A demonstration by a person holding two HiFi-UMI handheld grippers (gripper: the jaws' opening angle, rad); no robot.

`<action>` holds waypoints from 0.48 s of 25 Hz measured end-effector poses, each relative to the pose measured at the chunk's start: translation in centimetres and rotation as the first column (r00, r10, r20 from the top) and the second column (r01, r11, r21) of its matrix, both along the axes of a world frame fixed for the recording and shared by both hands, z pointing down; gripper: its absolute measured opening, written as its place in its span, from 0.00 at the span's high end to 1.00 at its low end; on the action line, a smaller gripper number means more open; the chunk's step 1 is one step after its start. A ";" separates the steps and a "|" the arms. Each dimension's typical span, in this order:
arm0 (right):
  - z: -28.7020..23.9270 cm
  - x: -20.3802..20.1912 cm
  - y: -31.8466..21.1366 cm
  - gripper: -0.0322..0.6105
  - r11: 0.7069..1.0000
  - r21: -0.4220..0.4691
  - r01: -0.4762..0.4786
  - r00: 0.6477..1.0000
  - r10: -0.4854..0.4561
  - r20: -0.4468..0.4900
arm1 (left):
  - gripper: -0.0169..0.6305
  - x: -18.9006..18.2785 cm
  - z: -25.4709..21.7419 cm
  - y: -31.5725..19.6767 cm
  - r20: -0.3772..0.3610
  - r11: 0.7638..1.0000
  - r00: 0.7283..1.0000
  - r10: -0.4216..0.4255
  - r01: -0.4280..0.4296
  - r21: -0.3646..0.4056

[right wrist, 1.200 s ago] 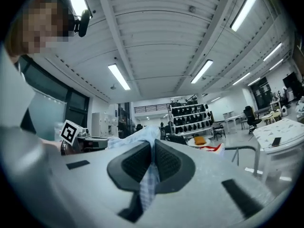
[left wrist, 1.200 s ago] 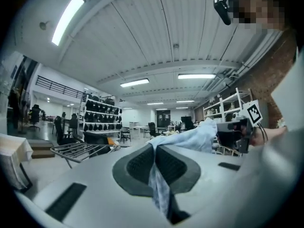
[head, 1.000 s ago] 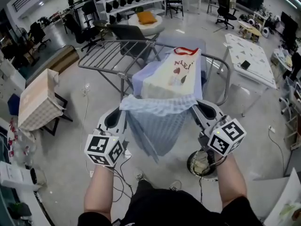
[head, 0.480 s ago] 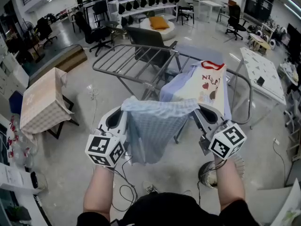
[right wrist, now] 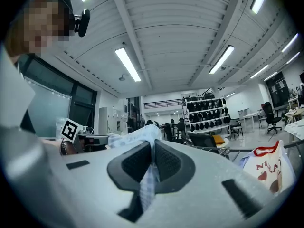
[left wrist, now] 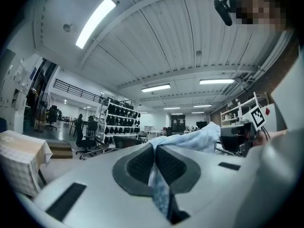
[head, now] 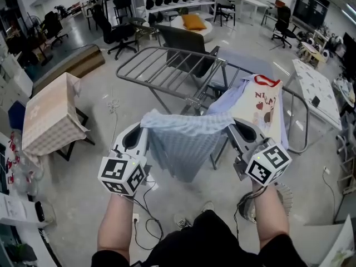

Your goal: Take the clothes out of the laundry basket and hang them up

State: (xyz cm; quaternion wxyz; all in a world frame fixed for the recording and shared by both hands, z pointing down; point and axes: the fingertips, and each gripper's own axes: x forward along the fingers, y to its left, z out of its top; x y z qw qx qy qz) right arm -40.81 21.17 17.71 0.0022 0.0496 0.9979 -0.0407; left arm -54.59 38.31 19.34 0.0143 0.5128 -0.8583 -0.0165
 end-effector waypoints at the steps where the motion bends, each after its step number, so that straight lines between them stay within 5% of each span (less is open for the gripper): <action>1: 0.0 -0.8 0.2 0.93 1.000 0.000 0.007 1.000 -0.007 -0.001 | 0.95 -0.7 0.0 0.3 -0.003 1.000 1.000 -0.008 0.008 0.002; 12: -0.2 -9.6 -2.3 0.93 0.995 -0.032 0.094 0.995 -0.093 0.029 | 0.95 -8.8 -0.5 -1.7 0.014 0.996 0.996 -0.091 0.091 -0.023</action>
